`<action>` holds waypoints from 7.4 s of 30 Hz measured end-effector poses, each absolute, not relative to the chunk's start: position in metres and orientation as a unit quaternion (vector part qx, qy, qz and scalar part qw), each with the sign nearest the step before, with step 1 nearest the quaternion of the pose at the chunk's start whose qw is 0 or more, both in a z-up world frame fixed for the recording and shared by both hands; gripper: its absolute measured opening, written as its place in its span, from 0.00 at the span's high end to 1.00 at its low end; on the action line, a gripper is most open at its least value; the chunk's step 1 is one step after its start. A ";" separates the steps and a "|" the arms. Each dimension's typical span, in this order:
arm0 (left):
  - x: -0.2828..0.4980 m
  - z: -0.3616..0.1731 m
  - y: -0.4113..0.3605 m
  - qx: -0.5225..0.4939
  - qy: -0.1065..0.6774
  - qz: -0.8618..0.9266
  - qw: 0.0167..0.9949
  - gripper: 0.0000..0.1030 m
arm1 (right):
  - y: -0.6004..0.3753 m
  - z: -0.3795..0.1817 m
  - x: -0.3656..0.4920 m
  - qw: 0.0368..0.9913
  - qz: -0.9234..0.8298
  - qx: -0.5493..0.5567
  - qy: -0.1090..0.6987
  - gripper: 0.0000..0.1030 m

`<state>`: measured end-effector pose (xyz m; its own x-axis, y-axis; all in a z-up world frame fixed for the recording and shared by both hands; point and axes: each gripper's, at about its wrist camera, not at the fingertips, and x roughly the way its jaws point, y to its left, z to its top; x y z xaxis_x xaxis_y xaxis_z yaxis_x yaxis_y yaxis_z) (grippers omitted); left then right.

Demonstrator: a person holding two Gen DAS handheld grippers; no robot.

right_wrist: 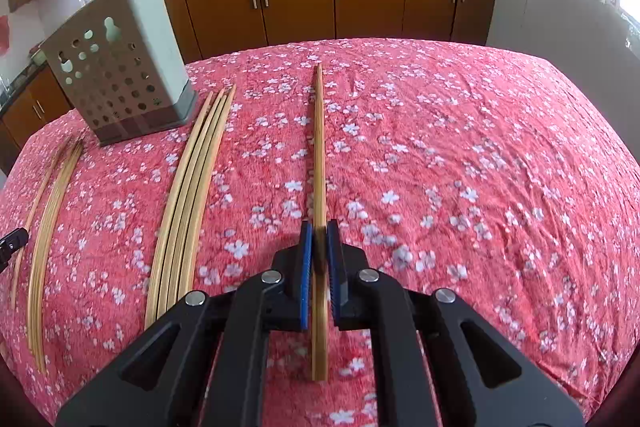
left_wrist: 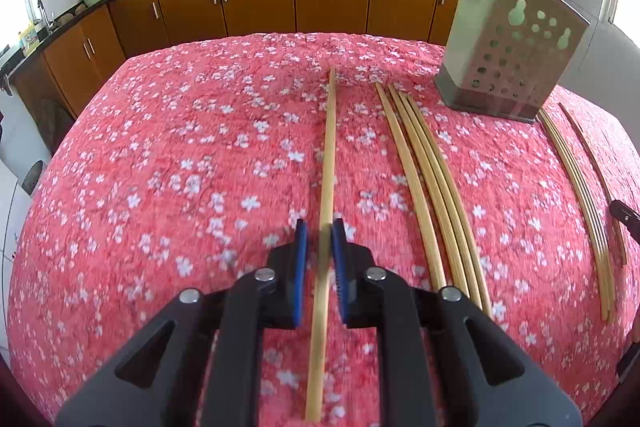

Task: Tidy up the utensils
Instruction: 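Lift the chopstick upright with the right gripper toward the utensil holder, then lower the chopstick into the holder and open the right gripper, then move the right gripper back to the chopsticks and grasp one, then lift the chopstick upright with the right gripper over the holder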

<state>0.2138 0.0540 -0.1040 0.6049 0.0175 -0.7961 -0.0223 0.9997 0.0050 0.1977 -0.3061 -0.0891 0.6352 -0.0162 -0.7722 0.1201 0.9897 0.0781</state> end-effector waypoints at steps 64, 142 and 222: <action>0.209 0.178 0.044 -0.064 0.162 -0.009 0.985 0.92 | -0.304 0.168 0.195 0.987 0.021 0.116 0.110 0.92; 0.170 -0.078 0.026 -0.052 0.432 -0.043 0.900 0.59 | -0.266 -0.088 0.194 0.894 0.019 0.055 0.444 0.92; 0.171 -0.076 0.060 -0.059 0.420 0.005 0.906 0.92 | -0.307 -0.060 0.164 0.922 -0.014 0.090 0.377 0.92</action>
